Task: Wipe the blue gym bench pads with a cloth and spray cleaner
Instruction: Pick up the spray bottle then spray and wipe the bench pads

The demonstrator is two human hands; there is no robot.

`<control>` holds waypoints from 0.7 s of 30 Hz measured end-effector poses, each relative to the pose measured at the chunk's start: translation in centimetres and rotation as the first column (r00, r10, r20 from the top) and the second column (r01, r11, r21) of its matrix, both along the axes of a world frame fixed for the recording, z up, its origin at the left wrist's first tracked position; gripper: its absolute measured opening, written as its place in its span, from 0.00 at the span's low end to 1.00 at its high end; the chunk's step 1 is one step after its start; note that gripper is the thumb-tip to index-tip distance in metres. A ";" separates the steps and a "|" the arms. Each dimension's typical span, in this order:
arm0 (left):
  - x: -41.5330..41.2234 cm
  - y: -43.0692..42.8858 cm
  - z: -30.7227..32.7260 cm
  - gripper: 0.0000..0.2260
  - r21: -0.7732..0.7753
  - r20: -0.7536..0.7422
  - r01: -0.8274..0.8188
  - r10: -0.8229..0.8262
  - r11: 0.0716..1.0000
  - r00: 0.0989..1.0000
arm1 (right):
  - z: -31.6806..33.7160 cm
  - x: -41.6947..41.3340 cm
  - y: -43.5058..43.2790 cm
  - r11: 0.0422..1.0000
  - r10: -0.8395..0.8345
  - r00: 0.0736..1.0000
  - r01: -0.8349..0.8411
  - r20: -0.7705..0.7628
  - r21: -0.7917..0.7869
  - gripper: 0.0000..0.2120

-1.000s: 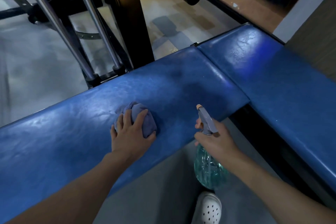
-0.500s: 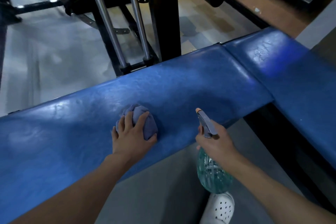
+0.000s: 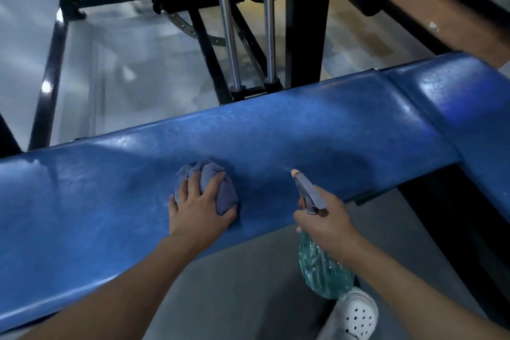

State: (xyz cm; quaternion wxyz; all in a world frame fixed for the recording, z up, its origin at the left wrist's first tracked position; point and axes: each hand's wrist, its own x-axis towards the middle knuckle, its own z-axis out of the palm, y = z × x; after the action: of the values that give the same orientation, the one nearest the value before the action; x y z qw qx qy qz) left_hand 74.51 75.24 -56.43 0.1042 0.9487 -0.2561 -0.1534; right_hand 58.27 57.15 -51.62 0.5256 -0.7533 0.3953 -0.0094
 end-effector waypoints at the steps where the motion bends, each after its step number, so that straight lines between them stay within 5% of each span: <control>1: 0.1 0.6 0.0 0.35 -0.004 0.005 -0.009 0.010 1.000 1.000 | 0.1 0.2 0.4 1.000 -0.005 1.000 0.005 -0.005 -0.010 0.07; 21: 2.0 12.1 -0.6 0.34 -0.006 0.031 -0.162 0.162 0.987 0.986 | 0.5 4.7 8.9 0.984 0.176 0.984 -0.176 -0.028 0.022 0.08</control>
State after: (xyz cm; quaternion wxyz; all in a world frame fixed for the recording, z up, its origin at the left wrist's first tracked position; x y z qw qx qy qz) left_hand 76.47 87.30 -57.04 0.1140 0.9684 -0.1801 -0.1292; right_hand 62.93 66.04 -51.07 0.5255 -0.7803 0.3350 0.0520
